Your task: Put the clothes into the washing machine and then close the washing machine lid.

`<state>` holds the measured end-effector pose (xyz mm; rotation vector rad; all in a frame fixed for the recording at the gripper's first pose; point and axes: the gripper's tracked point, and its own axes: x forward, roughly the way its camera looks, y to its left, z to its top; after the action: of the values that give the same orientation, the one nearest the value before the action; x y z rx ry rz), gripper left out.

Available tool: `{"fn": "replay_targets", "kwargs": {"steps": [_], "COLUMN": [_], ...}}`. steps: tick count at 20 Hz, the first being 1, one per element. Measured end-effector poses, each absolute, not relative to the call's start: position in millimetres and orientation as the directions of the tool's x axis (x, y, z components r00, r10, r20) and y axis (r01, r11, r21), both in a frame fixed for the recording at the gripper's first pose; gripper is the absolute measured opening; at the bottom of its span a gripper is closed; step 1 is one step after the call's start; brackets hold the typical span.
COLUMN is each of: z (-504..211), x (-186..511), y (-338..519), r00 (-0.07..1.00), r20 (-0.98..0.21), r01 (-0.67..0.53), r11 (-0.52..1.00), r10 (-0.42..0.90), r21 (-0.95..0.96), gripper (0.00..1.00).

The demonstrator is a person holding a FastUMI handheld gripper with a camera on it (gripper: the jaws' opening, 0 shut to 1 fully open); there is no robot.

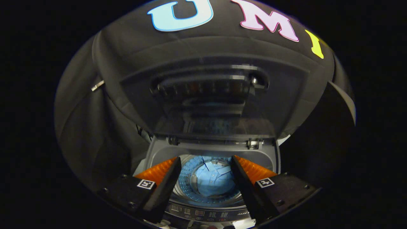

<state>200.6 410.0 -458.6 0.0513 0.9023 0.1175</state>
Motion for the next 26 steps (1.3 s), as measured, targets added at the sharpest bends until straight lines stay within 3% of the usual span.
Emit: {"fn": "replay_targets", "kwargs": {"steps": [5, 14, 26], "z": [-395, -337, -388], "x": [242, 300, 349], "y": [416, 424, 414], "r00": [0.717, 0.782, 0.734], "r20": [-0.682, -0.606, -0.679], "r01": [-0.119, -0.093, -0.049], "r11": [0.99, 0.988, 0.999], "r10": [0.141, 0.147, 0.031], "r21": [0.079, 0.12, -0.007], "gripper": [1.0, 1.0, 1.0]}}
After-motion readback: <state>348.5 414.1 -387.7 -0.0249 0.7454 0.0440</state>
